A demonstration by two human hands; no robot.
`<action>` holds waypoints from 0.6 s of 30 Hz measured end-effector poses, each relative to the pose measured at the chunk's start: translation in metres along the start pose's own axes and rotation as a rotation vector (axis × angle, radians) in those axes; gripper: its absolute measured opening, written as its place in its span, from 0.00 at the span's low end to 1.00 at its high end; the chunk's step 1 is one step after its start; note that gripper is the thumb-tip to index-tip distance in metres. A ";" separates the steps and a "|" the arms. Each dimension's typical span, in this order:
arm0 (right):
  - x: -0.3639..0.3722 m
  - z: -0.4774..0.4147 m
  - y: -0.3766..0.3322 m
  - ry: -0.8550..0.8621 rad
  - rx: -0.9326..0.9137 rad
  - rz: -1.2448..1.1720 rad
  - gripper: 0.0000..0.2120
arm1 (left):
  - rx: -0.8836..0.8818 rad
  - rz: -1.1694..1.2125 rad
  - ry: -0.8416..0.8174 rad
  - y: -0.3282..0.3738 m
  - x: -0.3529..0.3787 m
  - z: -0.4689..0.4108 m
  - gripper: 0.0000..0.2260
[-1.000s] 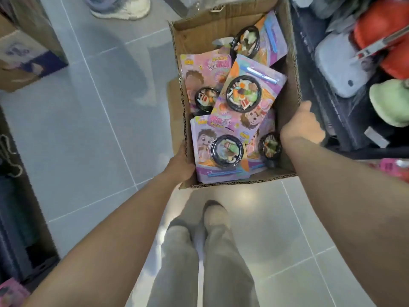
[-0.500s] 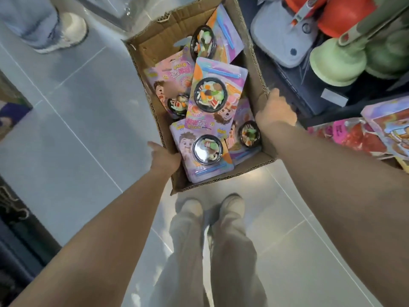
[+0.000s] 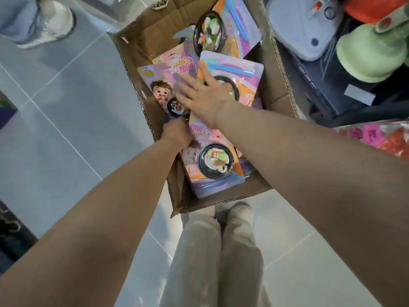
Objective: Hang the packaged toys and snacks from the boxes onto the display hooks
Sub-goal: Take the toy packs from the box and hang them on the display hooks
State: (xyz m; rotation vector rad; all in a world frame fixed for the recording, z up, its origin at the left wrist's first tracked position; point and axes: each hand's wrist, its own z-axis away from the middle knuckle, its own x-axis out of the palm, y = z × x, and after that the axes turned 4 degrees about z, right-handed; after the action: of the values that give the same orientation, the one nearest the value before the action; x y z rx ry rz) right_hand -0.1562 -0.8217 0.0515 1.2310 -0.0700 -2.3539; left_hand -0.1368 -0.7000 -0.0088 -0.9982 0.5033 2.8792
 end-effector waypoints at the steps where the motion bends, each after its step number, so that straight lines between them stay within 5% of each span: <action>1: -0.001 -0.001 0.001 -0.040 0.028 0.025 0.39 | 0.027 0.006 0.028 -0.002 -0.001 0.001 0.13; 11: -0.064 0.075 0.008 -0.010 0.192 -0.040 0.14 | 0.191 0.048 -0.139 0.013 -0.071 0.080 0.16; 18: -0.120 0.202 0.044 -0.010 0.486 -0.368 0.14 | 0.159 -0.076 -0.003 0.047 -0.143 0.197 0.18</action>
State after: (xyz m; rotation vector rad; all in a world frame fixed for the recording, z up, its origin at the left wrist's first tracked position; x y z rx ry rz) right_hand -0.2405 -0.8429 0.2742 1.5636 -0.4810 -2.7630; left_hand -0.1483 -0.6729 0.2370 -0.9664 0.6666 2.7243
